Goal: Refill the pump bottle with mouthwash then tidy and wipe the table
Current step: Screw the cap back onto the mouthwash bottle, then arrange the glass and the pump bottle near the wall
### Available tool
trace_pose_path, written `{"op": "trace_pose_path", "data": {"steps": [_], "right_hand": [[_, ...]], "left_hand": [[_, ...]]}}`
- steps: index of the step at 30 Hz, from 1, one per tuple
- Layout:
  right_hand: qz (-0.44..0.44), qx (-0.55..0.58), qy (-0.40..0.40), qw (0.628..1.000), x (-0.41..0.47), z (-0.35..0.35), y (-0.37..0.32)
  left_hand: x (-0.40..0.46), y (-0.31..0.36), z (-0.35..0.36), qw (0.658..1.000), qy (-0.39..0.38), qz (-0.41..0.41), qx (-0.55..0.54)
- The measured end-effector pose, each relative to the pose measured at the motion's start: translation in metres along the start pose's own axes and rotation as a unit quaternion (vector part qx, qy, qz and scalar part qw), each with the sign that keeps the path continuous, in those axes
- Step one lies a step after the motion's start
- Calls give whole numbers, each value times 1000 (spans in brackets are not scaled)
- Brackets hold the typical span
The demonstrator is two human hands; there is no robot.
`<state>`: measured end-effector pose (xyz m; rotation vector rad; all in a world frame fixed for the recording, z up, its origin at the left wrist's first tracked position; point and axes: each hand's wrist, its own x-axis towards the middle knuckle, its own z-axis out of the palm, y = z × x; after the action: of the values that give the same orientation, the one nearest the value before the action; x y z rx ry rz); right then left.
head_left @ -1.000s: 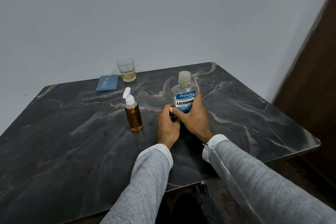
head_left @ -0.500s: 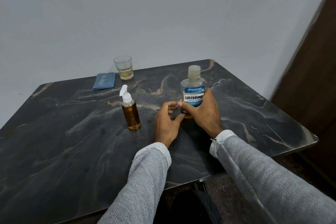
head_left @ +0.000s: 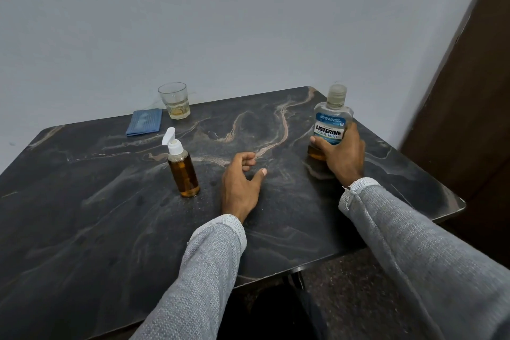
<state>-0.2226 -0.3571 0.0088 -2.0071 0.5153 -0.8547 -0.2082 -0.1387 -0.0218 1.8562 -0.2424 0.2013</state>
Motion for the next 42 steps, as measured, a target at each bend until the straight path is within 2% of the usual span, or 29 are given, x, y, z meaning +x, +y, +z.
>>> {"op": "trace_pose_path", "data": {"steps": [4,8,14,35,42], "right_hand": [[-3,-64,13,998,5,-7,4],[-10,-47,4,999,-4,-4,5],[-11,-55,-52,997,-14,-10,16],[10,-61,-44,997,-8,-5,14],[24,-38,-64,997,-15,-8,14]], "left_hand": [[2,0,-1,1000,15,-14,-23],[2,0,-2,999,22,-21,-40],[2,-1,-3,998,22,-24,-51],[5,-6,-3,998,24,-23,-49],[3,-4,-4,998,28,-19,-48]]}}
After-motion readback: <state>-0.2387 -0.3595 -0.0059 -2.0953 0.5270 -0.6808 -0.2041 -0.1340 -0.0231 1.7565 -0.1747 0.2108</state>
